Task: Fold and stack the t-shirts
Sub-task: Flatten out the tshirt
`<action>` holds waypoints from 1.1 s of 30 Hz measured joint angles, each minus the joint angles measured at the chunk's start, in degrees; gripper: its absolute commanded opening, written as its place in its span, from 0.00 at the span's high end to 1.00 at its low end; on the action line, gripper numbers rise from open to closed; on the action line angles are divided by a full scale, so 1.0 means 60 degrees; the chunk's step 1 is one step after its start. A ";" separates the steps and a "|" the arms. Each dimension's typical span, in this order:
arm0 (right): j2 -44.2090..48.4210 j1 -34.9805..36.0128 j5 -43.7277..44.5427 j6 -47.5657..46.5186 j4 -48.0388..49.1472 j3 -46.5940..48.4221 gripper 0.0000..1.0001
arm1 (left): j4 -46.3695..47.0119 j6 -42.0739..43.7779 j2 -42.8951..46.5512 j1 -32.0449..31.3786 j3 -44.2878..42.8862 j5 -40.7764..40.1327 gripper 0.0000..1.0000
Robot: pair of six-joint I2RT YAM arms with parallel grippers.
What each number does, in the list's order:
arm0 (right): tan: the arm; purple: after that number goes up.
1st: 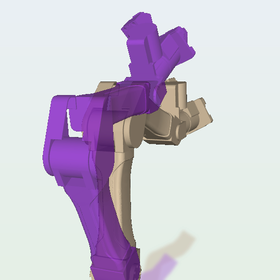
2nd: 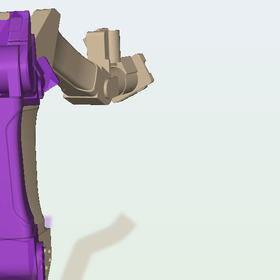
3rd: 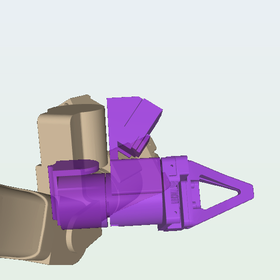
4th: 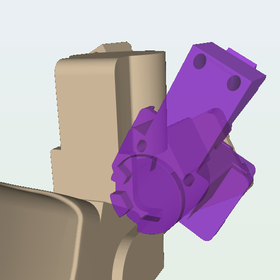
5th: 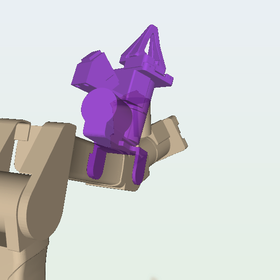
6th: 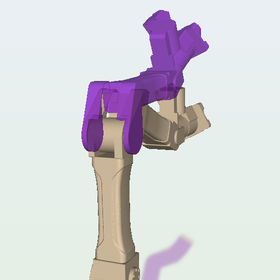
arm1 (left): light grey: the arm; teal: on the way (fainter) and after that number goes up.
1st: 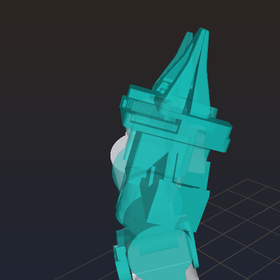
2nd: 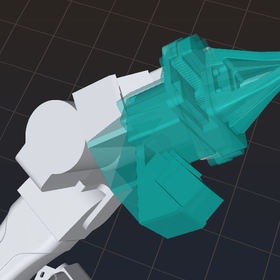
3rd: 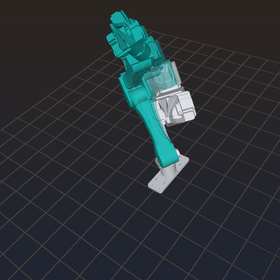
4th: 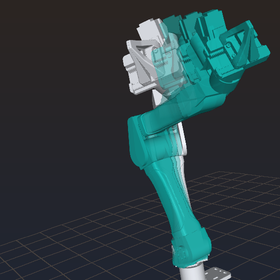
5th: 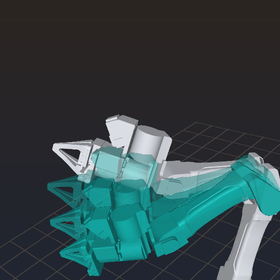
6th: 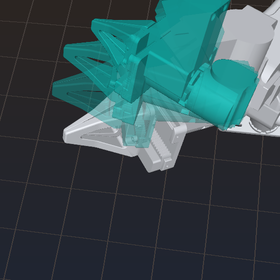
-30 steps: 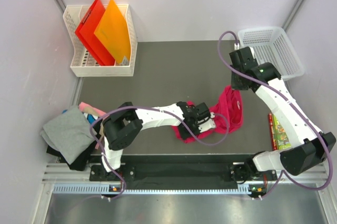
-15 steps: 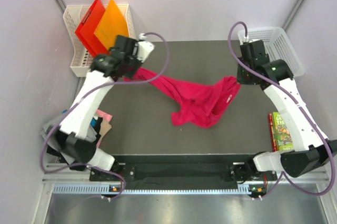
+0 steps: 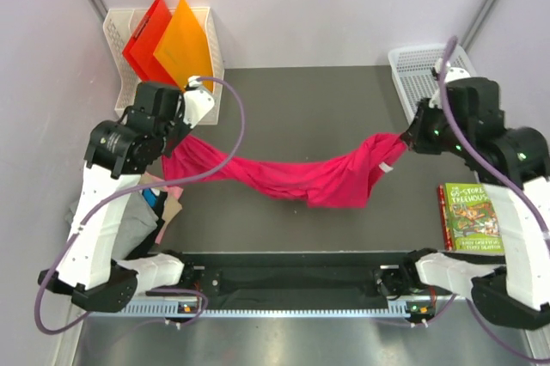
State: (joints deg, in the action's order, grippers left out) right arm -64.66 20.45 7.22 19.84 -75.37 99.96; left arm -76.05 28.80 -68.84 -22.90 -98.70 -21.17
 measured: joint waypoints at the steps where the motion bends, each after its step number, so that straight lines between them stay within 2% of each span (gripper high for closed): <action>1: 0.0124 0.0000 -0.0138 0.0029 -0.0076 0.0149 1.00 | -0.0117 0.0022 0.0000 0.0000 -0.0175 -0.0102 1.00; 6: 0.1239 0.0000 -0.0834 0.0244 -0.0171 0.0240 1.00 | -0.0219 0.0076 0.0291 0.0000 -0.0965 -0.0481 1.00; 8: 0.1588 0.0000 -0.0896 0.0350 -0.0164 -0.0164 1.00 | -0.0219 0.0047 0.0532 0.0000 -0.0710 -0.0452 1.00; 11: 0.1417 -0.0004 -0.0845 0.0408 -0.0076 -0.1169 1.00 | -0.0142 -0.0025 0.0874 0.0000 0.0554 -0.0255 1.00; 15: -0.0270 -0.0463 -0.0681 0.0375 0.0841 -0.2517 1.00 | 0.0310 -0.0102 0.0517 0.0000 0.2557 0.0299 1.00; 19: -0.2663 -0.1341 -0.0561 0.0408 0.2590 -0.3483 1.00 | 0.1552 -0.0149 -0.0576 0.0000 0.4302 0.0692 1.00; 25: -0.4874 -0.1690 -0.0200 0.0364 0.3559 -0.3330 1.00 | 0.2834 -0.0277 -0.1005 0.0000 0.5858 0.0823 1.00; 27: -0.5253 -0.1687 -0.0084 0.0291 0.3727 -0.3136 0.85 | 0.3144 -0.0277 -0.1005 0.0000 0.6087 0.0765 1.00; 28: -0.5366 -0.1687 -0.0029 0.0266 0.3759 -0.3049 0.74 | 0.3206 -0.0273 -0.1005 0.0000 0.6127 0.0761 1.00; 29: -0.5435 -0.1687 0.0044 0.0211 0.3781 -0.2951 0.57 | 0.3231 -0.0277 -0.0991 0.0004 0.6138 0.0787 1.00; 30: -0.5475 -0.1687 0.0120 0.0175 0.3767 -0.2863 0.49 | 0.3242 -0.0280 -0.0940 0.0007 0.6138 0.0827 0.99; 33: -0.5504 -0.1687 0.0441 0.0055 0.3752 -0.2554 0.36 | 0.3082 -0.0295 -0.0583 0.0007 0.6138 0.1064 0.87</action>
State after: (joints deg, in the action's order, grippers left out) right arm -97.69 10.33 9.87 20.16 -52.86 84.64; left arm -57.56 27.03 -72.34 -22.85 -61.87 -14.79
